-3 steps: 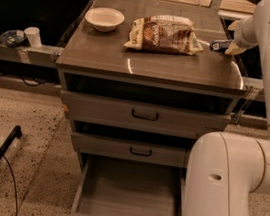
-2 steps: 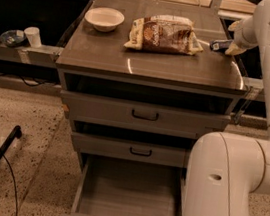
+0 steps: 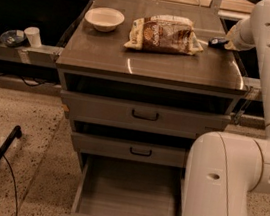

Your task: Place rxbar blueberry into bottom drawer

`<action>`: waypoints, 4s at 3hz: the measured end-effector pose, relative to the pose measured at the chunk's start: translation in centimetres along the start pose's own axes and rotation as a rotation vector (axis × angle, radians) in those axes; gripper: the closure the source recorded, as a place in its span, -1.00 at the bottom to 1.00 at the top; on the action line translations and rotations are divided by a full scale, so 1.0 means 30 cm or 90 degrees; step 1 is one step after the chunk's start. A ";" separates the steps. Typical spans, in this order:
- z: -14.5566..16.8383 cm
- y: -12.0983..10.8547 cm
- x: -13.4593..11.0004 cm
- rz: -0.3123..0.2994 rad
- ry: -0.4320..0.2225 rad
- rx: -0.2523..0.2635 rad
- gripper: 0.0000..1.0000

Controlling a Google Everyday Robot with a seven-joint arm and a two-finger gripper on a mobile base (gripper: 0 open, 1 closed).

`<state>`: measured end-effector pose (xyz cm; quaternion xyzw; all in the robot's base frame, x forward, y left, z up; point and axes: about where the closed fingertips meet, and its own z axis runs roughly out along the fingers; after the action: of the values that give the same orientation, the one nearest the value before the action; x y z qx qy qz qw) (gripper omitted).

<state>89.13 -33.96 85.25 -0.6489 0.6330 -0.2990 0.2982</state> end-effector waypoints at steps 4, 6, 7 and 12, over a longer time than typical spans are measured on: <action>-0.269 -0.139 -0.159 -0.009 -0.186 0.070 1.00; -0.457 -0.120 -0.275 -0.067 -0.313 0.065 1.00; -0.480 -0.091 -0.313 -0.138 -0.313 0.055 1.00; -0.634 0.173 -0.545 -0.356 -0.419 0.016 1.00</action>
Offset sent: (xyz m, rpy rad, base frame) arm 0.0014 0.0014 0.0483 0.0565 -0.0583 0.0531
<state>70.90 -17.89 93.35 -0.8525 0.3002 -0.1531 0.3996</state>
